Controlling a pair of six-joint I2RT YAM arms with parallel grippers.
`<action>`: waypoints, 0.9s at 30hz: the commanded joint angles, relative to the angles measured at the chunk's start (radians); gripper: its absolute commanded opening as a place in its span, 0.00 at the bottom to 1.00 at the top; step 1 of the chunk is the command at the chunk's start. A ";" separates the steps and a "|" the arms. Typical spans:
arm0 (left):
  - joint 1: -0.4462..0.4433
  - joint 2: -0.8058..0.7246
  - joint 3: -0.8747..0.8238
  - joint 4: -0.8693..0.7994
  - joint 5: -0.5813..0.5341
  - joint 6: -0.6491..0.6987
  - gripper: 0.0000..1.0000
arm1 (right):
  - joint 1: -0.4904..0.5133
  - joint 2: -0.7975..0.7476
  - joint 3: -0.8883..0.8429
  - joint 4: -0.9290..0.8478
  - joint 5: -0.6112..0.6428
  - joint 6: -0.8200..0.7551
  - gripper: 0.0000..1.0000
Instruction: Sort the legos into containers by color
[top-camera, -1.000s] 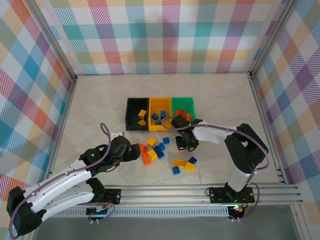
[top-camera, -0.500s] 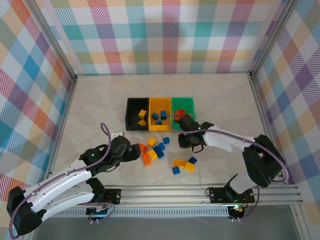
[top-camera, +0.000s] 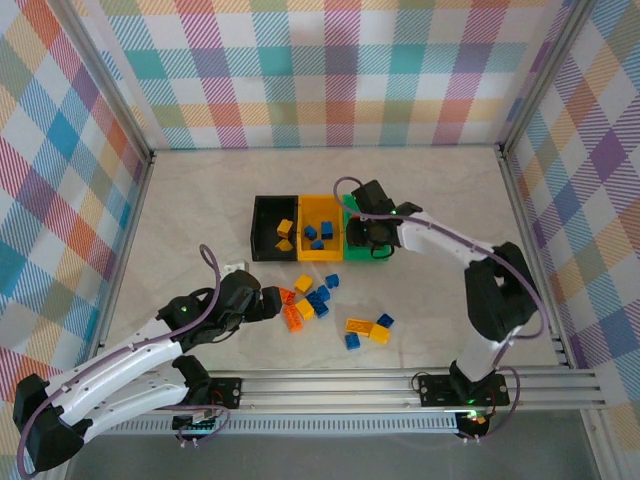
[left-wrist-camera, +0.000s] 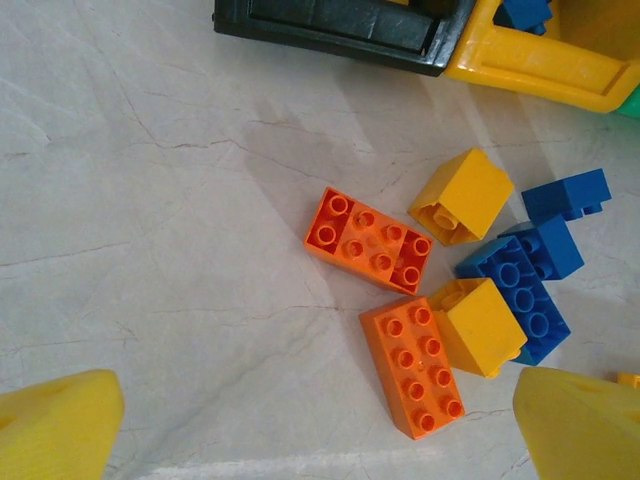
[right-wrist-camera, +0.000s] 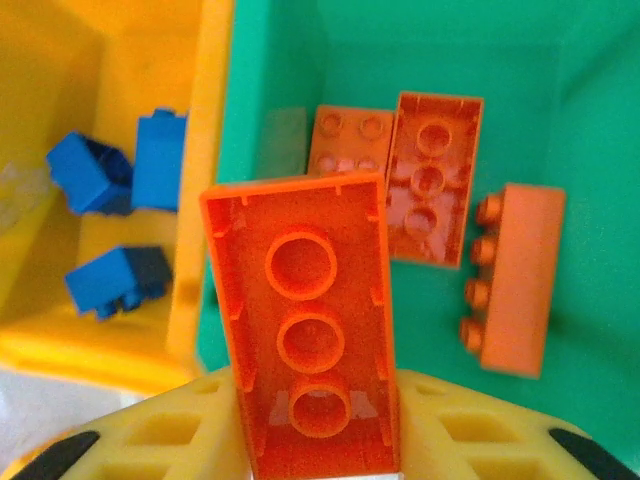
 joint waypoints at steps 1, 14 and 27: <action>0.011 -0.015 0.034 -0.033 0.007 0.008 1.00 | -0.024 0.054 0.076 -0.014 -0.010 0.003 0.45; 0.012 0.150 0.052 0.080 0.126 0.124 0.91 | 0.031 -0.190 -0.136 0.022 -0.078 0.048 0.76; 0.074 0.567 0.114 0.318 0.135 0.204 0.82 | 0.058 -0.395 -0.324 0.031 -0.080 0.086 0.76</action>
